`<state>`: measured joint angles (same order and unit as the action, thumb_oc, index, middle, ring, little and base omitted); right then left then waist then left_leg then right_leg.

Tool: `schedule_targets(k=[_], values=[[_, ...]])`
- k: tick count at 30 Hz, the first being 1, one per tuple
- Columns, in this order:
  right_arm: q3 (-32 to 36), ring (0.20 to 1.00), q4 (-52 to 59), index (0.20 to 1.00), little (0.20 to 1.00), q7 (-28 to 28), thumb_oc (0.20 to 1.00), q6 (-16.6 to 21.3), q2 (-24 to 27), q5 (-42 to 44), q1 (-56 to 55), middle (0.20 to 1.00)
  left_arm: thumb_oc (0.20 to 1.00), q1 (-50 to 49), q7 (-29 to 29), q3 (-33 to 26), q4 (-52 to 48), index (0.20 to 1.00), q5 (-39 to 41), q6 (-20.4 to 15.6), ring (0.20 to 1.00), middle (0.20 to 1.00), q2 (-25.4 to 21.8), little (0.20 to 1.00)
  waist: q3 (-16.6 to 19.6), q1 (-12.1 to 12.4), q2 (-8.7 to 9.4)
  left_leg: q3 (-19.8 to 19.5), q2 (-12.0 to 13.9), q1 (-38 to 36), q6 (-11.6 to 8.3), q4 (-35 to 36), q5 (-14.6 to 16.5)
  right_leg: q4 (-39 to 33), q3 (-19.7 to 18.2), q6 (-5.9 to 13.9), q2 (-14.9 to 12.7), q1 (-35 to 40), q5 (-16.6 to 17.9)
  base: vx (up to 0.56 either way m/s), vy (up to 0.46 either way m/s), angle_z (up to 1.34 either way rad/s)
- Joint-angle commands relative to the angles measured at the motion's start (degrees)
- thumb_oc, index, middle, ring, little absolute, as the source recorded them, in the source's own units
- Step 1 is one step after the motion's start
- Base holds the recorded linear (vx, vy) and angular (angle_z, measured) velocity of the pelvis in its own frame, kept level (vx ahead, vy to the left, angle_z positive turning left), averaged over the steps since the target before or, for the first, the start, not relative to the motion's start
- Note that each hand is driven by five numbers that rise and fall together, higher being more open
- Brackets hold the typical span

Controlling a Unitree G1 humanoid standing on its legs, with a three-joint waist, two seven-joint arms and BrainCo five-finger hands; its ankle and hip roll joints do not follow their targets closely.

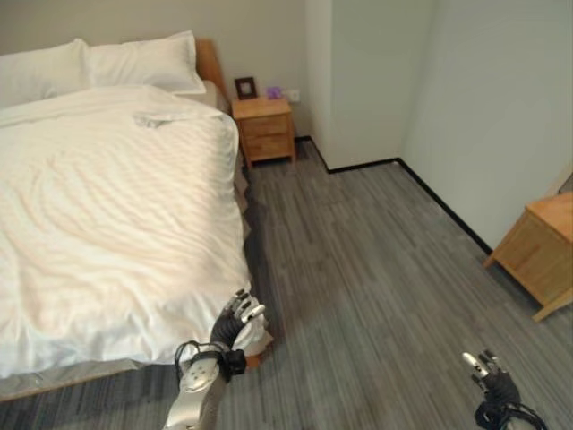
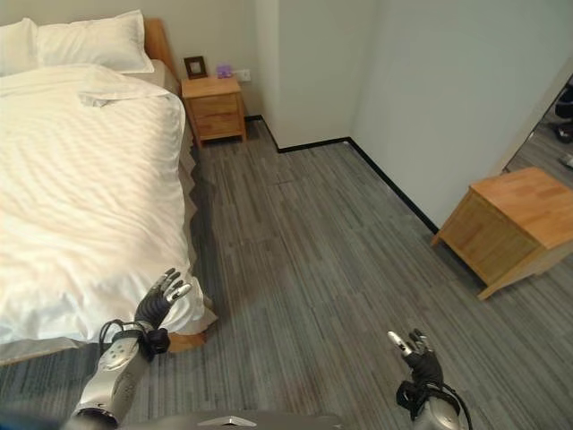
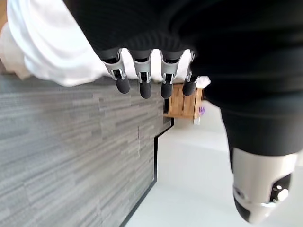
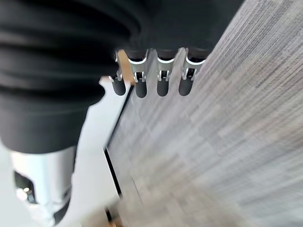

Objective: Making the bed.

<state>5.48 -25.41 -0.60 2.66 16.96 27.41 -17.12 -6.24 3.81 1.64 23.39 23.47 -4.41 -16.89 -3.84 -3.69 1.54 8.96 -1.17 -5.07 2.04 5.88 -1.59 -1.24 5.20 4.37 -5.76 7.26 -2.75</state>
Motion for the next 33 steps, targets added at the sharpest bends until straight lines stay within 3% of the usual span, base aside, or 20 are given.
schedule_targets(k=[1, 4, 7, 8, 10, 11, 12, 16, 18, 19, 20, 22, 24, 25, 26, 28, 33], values=[[0.82, 1.0, 2.44, 1.0, 1.0, -1.17, 1.0, 2.33, 1.16, 0.26, 7.03, 1.0, 1.0, 1.0, 0.18, -1.62, -0.23, 1.0, -0.74, -1.85, 1.0, 1.0, -1.14, 1.0, -1.37, 3.07, 0.04, -1.99, 2.06, -3.91, -1.51, -0.88, 1.98, 3.37, 3.05, -0.02, -0.96, -3.81, 4.21, 0.05, 0.137, 0.13], [-0.87, 1.0, 3.48, 1.0, 1.0, -1.17, 1.0, 2.87, 0.54, 0.6, 10.0, 1.0, 1.0, 0.54, 0.29, -2.0, 0.69, 1.0, -0.45, -1.72, 1.0, 1.0, -1.28, 1.0, -2.82, 4.22, -0.46, -1.89, 1.66, -3.99, -0.01, -0.91, 2.23, 13.33, 3.98, 1.18, -2.48, -8.15, 4.77, -0.02, 0.155, 0.06], [-1.83, 1.0, 4.09, 1.0, 1.0, -1.08, 1.0, 3.15, 0.0, 0.64, 10.4, 1.0, 1.0, 1.59, 0.08, -1.28, 1.43, 1.0, -0.78, -1.78, 1.0, 1.0, -1.86, 1.0, -4.37, 4.08, -0.44, -3.13, 1.42, -3.64, 0.38, -2.0, 2.06, 20.22, 0.86, 2.04, -1.77, -10.73, 5.47, -0.01, 0.043, 0.15], [-2.26, 1.0, 4.24, 1.0, 1.0, -1.0, 1.0, 3.16, -0.4, 0.88, 9.66, 1.0, 1.0, 3.09, -0.12, 0.25, 1.81, 1.0, -1.85, -1.8, 1.0, 1.0, -2.56, 1.0, -4.68, 2.93, -0.1, -6.87, 1.11, -3.26, 0.26, -2.67, 2.05, 21.34, -4.9, 1.97, 1.0, -12.05, 6.17, 0.09, -0.047, 0.49], [-2.43, 1.0, 4.32, 1.0, 1.0, -1.1, 1.0, 2.93, -0.34, 0.73, 9.22, 1.0, 1.0, 3.36, -0.09, 0.46, 1.47, 1.0, -1.84, -1.75, 1.0, 1.0, -2.71, 1.0, -4.6, 2.63, -0.19, -7.7, 1.42, -3.34, -0.01, -2.61, 2.08, 20.5, -5.9, 1.83, 0.8, -12.34, 6.36, 0.09, -0.082, 1.06], [-2.78, 1.0, 4.35, 1.0, 1.0, -1.31, 1.0, 2.62, -0.67, 0.55, 9.1, 1.0, 1.0, 3.33, -0.21, 0.12, 1.37, 1.0, -1.08, -1.74, 1.0, 1.0, -2.81, 1.0, -4.58, 3.22, -0.38, -7.27, 2.93, -3.41, -0.64, -3.01, 2.39, 18.69, -1.7, 1.36, -3.25, -12.68, 7.42, 0.08, -0.166, 1.15], [-3.11, 1.0, 4.39, 1.0, 1.0, -1.53, 1.0, 2.56, -0.92, 0.25, 9.23, 1.0, 1.0, 3.41, -0.27, -0.17, 1.53, 1.0, -0.79, -1.78, 1.0, 1.0, -2.83, 1.0, -4.52, 3.86, -0.19, -7.06, 3.71, -3.55, -1.09, -3.04, 2.67, 17.17, 0.88, 1.46, -5.25, -12.77, 8.02, 0.12, -0.245, 0.74], [-3.8, 1.0, 4.97, 1.0, 1.0, -1.76, 1.0, 2.27, -0.89, -0.41, 9.16, 1.0, 1.0, 2.98, -0.72, -0.52, 1.47, 1.0, -0.97, -1.75, 1.0, 1.0, -2.82, 1.0, -3.95, 4.45, 1.01, -7.29, 3.95, -3.82, -1.86, -2.98, 2.72, 13.16, 3.69, 1.78, -5.42, -10.41, 7.19, 0.05, -0.151, 0.0], [-3.86, 1.0, 5.9, 1.0, 1.0, -1.98, 1.0, 2.32, -0.23, -0.31, 9.17, 1.0, 1.0, 2.47, -0.12, -0.46, 3.85, 1.0, -0.66, -1.48, 1.0, 1.0, -2.13, 1.0, -2.86, 4.9, 1.94, -7.03, 5.61, -3.56, -3.44, -4.67, 2.73, 6.61, 1.77, 0.78, -2.51, -6.36, 5.12, 0.11, -0.283, -0.01], [-3.86, 1.0, 5.9, 1.0, 1.0, -1.98, 1.0, 2.32, -0.23, -0.31, 9.17, 1.0, 1.0, 2.47, -0.12, -0.46, 3.86, 1.0, -0.66, -1.49, 1.0, 1.0, -2.13, 1.0, -2.88, 4.9, 1.93, -7.03, 5.62, -3.57, -3.44, -4.68, 2.74, 6.59, 1.77, 0.78, -2.5, -6.33, 5.12, 0.03, -0.347, -0.03], [-2.42, 1.0, 6.68, 1.0, 1.0, -1.68, 1.0, 3.1, 0.97, 0.63, 8.4, 1.0, 1.0, 2.61, 0.51, 0.58, 4.42, 1.0, -0.44, -0.93, 1.0, 1.0, -1.48, 1.0, -3.45, 4.25, 2.36, -6.17, 8.46, 1.54, -5.71, -14.04, -0.77, 2.78, 2.62, -0.88, -0.91, -3.86, 5.05, -0.05, -0.299, 0.1], [-1.38, 1.0, 5.98, 1.0, 1.0, -1.16, 1.0, 3.39, 2.08, 0.94, 8.71, 1.0, 1.0, 3.36, 1.15, 1.35, 3.88, 1.0, -0.51, -0.82, 1.0, 1.0, -1.36, 1.0, -5.11, 3.99, 3.09, -6.77, 9.48, 5.31, -6.28, -21.16, -3.43, 1.61, 3.33, -2.08, -0.96, -2.77, 5.34, -0.08, -0.296, 0.51], [-1.12, 1.0, 5.6, 1.0, 1.0, -1.0, 1.0, 2.99, 2.75, 0.38, 8.41, 1.0, 1.0, 3.07, 1.6, 2.02, 3.15, 1.0, -0.24, -0.64, 1.0, 1.0, -0.6, 1.0, -4.98, 4.09, 2.98, -8.49, 6.5, 6.34, -5.51, -18.1, -1.88, -0.05, 2.42, -2.25, -0.47, -2.01, 5.06, 0.02, -0.139, 0.04], [-1.12, 1.0, 5.6, 1.0, 1.0, -1.0, 1.0, 2.99, 2.75, 0.38, 8.41, 1.0, 1.0, 3.07, 1.6, 2.02, 3.15, 1.0, -0.24, -0.64, 1.0, 1.0, -0.6, 1.0, -4.98, 4.09, 2.98, -8.49, 6.5, 6.34, -5.51, -18.1, -1.88, -0.05, 2.42, -2.25, -0.47, -2.01, 5.06, 0.13, -0.091, -0.34], [-0.68, 1.0, 5.31, 1.0, 1.0, -0.95, 1.0, 2.76, 2.83, -0.62, 8.09, 1.0, 1.0, 2.57, 1.98, 2.99, 3.27, 1.0, 0.18, -0.62, 1.0, 1.0, 1.0, 1.0, -4.32, 4.63, 2.77, -7.65, 2.48, 8.15, -4.39, -11.95, -1.26, -2.26, 1.0, -1.91, -0.08, -0.29, 5.38, 0.1, -0.047, -0.27], [-0.79, 1.0, 4.95, 1.0, 1.0, -0.69, 1.0, 3.01, 3.0, -2.14, 8.07, 1.0, 1.0, 2.18, 1.76, 3.57, 2.81, 1.0, -0.09, -0.78, 1.0, 1.0, 1.03, 1.0, -4.26, 4.87, 2.25, -8.21, 1.19, 7.87, -3.71, -10.89, -0.75, -0.81, -0.06, -1.74, 0.6, -0.87, 4.91, 0.13, -0.039, -0.3], [-1.89, 1.0, 3.45, 1.0, 1.0, 0.01, 1.0, 3.2, 0.71, -0.67, 8.84, 1.0, 1.0, 2.73, 0.41, 3.57, 2.01, 1.0, -0.14, -1.25, 1.0, 1.0, 0.59, 1.0, -3.41, 3.28, 0.4, -7.4, 1.04, 3.39, -2.21, -5.73, -0.72, -1.59, -3.14, -1.72, 1.09, -0.83, 4.28, 0.17, 0.075, -0.41]])
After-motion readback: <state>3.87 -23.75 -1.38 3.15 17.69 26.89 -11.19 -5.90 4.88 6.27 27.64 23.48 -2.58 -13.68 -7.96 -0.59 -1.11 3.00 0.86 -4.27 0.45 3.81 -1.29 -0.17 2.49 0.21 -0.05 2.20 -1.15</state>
